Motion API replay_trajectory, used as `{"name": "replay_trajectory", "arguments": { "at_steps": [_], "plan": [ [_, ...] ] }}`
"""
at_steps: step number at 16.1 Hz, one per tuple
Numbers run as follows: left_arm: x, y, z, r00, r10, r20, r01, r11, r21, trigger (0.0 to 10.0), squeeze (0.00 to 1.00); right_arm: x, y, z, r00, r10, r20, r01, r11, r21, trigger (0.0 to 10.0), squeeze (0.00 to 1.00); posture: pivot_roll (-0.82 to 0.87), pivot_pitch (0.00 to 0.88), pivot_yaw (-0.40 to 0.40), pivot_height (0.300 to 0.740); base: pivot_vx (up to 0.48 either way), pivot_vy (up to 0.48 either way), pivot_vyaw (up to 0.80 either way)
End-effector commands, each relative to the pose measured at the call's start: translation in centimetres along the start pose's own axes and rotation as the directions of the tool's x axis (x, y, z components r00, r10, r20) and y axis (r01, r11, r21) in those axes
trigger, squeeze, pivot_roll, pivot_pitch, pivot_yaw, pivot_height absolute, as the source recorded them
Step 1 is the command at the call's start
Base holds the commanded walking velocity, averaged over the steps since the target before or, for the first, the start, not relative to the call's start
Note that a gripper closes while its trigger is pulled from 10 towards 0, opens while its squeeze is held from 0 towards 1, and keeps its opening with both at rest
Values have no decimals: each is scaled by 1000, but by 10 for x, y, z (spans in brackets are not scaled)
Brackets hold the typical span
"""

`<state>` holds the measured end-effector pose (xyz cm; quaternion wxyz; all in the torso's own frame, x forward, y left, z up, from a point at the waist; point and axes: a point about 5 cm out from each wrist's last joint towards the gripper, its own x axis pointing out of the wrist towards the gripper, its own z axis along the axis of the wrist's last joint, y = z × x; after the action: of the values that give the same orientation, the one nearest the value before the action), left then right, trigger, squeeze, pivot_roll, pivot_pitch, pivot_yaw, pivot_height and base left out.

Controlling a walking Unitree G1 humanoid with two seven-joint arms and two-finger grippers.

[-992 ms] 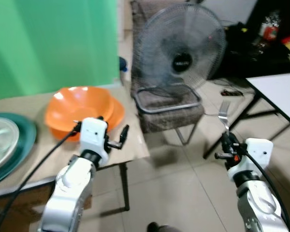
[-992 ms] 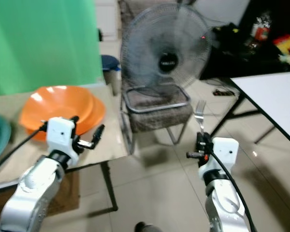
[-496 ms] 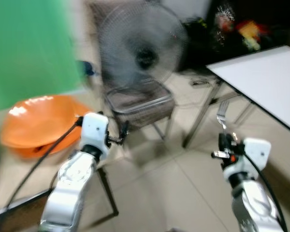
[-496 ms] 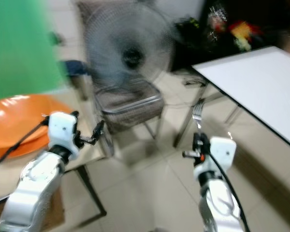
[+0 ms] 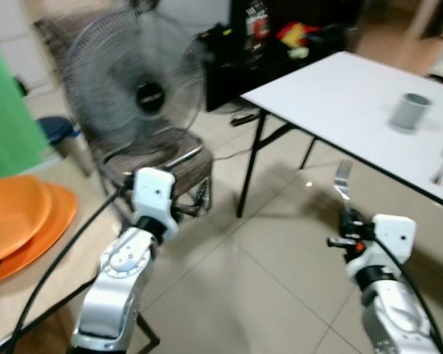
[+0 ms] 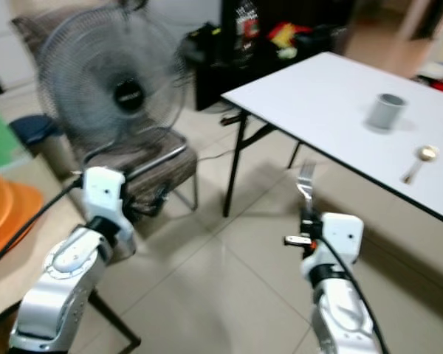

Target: Setting the table

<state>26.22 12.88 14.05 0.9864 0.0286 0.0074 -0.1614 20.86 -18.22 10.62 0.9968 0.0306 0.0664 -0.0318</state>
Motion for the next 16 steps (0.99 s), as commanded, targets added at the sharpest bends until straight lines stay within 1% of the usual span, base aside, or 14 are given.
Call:
{"name": "replay_trajectory", "arguments": {
  "at_steps": [1, 5, 16],
  "plan": [
    [-1, 7, 3, 1000, 19, 8, -19, 1000, 2, 10000, 0, 2, 7, 4, 999, 39, 7, -39, 999, 12, 10000, 0, 16, 0, -10, 740, 326, 0, 0],
    [1, 7, 4, 1000, 16, 14, -16, 1000, -14, 10000, 0, 2, 8, 5, 998, 55, 12, -55, 998, 2, 10000, 0, 12, 0, -7, 740, 382, 0, 0],
    [3, 9, 4, 1000, 11, 15, -10, 1000, -14, 10000, 0, 2, 7, 6, 998, 53, 16, -53, 999, 2, 10000, 0, 7, 0, -5, 740, 473, 0, 0]
  ]
}}
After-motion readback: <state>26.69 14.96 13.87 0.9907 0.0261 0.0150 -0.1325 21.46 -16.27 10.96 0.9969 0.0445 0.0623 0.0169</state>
